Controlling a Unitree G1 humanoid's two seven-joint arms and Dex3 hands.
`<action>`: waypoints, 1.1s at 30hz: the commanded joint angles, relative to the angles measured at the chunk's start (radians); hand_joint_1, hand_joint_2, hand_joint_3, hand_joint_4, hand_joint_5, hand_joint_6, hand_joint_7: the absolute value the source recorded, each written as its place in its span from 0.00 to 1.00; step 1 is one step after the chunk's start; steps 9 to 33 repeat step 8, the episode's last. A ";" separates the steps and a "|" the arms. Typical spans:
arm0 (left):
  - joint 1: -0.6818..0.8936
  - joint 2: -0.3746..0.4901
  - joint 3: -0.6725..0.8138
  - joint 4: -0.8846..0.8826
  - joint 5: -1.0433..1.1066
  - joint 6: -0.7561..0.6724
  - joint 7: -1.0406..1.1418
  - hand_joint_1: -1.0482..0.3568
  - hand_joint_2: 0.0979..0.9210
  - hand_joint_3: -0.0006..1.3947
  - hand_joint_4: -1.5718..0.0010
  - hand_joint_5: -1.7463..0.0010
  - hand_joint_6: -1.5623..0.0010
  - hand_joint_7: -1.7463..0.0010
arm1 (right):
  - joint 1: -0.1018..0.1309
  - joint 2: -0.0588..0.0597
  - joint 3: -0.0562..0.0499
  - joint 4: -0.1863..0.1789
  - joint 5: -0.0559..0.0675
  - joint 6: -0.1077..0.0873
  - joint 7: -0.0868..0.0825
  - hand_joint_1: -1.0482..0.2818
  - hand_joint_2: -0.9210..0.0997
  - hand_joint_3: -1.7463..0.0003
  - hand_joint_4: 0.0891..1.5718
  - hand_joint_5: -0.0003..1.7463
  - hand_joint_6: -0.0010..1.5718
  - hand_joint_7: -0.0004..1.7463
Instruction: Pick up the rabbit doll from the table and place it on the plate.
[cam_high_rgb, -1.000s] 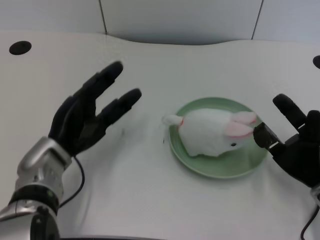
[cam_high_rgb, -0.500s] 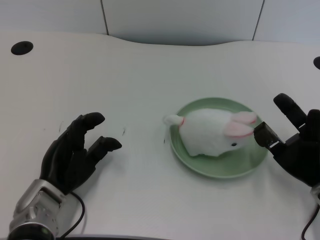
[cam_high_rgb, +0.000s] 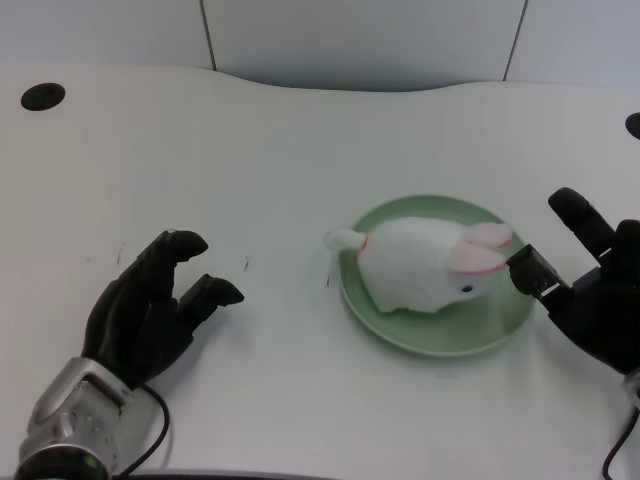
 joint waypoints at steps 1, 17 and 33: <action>-0.004 0.018 -0.002 0.007 0.000 0.000 -0.003 0.21 1.00 0.30 0.78 0.00 0.84 0.08 | -0.007 -0.019 -0.005 0.002 -0.001 -0.006 0.004 0.26 0.00 0.79 0.35 1.00 0.45 0.81; -0.010 0.025 -0.012 0.010 0.006 -0.008 -0.007 0.20 1.00 0.32 0.77 0.00 0.82 0.10 | -0.008 -0.017 -0.004 0.003 -0.006 -0.013 -0.011 0.26 0.00 0.80 0.35 1.00 0.46 0.82; -0.010 0.025 -0.012 0.010 0.006 -0.008 -0.007 0.20 1.00 0.32 0.77 0.00 0.82 0.10 | -0.008 -0.017 -0.004 0.003 -0.006 -0.013 -0.011 0.26 0.00 0.80 0.35 1.00 0.46 0.82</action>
